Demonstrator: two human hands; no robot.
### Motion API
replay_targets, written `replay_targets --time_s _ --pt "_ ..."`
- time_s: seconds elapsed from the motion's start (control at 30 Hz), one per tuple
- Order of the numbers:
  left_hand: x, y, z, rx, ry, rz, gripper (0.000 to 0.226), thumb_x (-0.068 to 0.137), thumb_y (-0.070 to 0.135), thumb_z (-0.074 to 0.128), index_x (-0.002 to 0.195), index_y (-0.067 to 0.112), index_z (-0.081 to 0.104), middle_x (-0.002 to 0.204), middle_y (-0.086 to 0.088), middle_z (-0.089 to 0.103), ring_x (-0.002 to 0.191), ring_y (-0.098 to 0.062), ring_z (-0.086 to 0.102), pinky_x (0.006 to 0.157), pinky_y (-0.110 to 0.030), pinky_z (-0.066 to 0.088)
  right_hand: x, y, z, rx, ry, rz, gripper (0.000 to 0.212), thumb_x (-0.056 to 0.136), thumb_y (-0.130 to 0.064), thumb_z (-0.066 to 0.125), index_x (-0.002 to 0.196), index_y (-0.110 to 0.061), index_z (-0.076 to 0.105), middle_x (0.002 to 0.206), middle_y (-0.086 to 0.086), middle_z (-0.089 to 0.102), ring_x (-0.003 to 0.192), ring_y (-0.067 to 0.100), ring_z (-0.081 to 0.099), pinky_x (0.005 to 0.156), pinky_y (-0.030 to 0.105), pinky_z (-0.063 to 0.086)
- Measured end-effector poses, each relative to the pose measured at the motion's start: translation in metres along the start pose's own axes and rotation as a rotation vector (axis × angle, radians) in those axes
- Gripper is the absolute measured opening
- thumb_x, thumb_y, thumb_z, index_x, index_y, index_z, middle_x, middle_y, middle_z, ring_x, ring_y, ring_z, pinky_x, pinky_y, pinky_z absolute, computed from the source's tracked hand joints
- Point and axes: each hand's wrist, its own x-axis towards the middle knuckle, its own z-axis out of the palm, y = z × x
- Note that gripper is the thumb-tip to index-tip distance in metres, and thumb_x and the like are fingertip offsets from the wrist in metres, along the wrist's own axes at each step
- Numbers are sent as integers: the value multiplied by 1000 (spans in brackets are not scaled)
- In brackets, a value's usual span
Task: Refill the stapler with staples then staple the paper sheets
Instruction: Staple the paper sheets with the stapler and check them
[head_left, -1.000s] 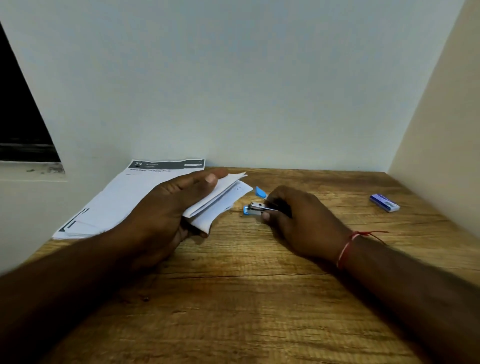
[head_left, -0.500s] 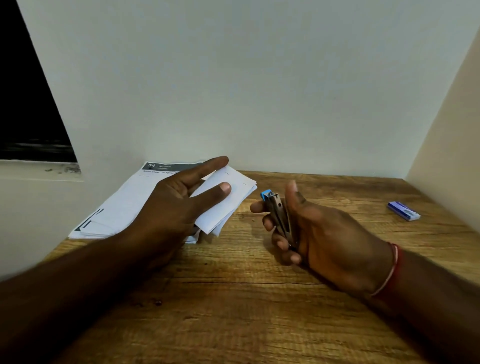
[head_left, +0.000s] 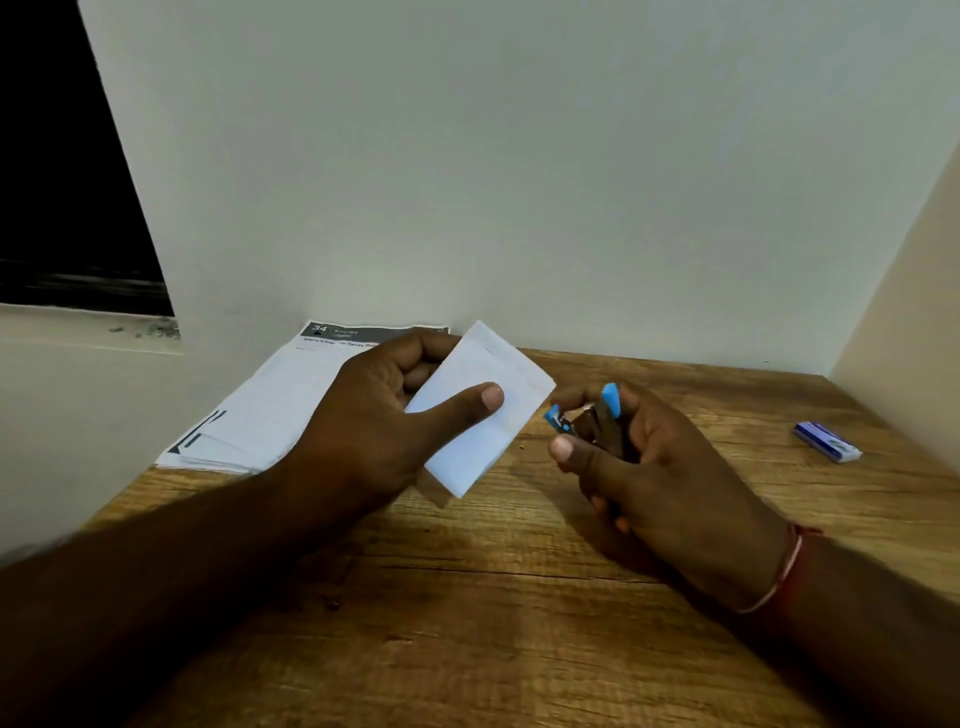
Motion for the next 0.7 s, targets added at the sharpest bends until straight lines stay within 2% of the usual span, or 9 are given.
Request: replay_targets --time_s 0.1,0.17,0.2,0.27,0.4,0.5,0.57,0.63,0.7 --pt "-2 1 2 9 1 -1 28 91 38 96 114 40 81 111 6 90 91 -8 87 56 -16 59 -3 -5 3 -60 -34 9 7 99 -47 73 106 -45 76 67 -12 60 58 1 53 54 15 45" --pt "-2 -1 3 19 -4 5 36 85 46 96 118 39 81 113 6 90 97 -12 88 68 -20 65 -7 -10 4 -35 -121 81 29 92 -65 64 95 -39 76 73 -5 60 61 5 55 55 18 48" --pt "-2 -1 3 32 -5 6 39 83 48 96 118 39 81 113 8 90 99 -13 88 73 -21 66 -7 -10 4 15 -147 123 41 91 -68 60 98 -31 76 75 -2 60 62 7 56 54 21 48" --pt "-1 -4 3 78 6 10 41 82 50 96 119 39 81 112 12 90 100 -10 88 76 -20 66 -9 -12 4 83 -177 143 52 93 -65 59 108 -17 74 76 2 60 63 11 56 55 23 46" --pt "0 -4 1 138 46 19 43 81 51 96 119 41 81 111 18 89 99 -6 87 76 -21 68 -8 -13 6 33 -180 48 30 96 -50 66 115 -29 78 78 0 63 67 12 58 59 19 51" --pt "-2 -4 2 172 49 45 38 83 46 99 116 41 81 109 19 89 98 -5 86 76 -19 67 -7 -13 6 71 -194 37 30 97 -40 70 120 -25 78 75 -6 65 61 5 58 57 14 50" --pt "-3 -4 2 204 24 57 38 85 44 100 117 43 80 110 19 88 98 -6 86 76 -22 69 -7 -13 7 76 -201 19 32 94 -40 73 123 -26 78 78 -1 66 65 14 58 61 21 52" --pt "-5 -3 3 235 1 66 40 85 48 99 119 44 78 112 18 88 99 -7 87 79 -28 72 -8 -14 8 93 -182 2 31 92 -40 74 120 -28 80 82 13 65 71 33 53 65 43 48" --pt "-6 -2 3 241 -2 68 42 83 52 97 120 43 78 112 18 88 101 -8 87 82 -31 72 -7 -13 7 90 -146 -41 24 91 -40 73 109 -27 82 81 8 70 72 33 58 65 42 50"
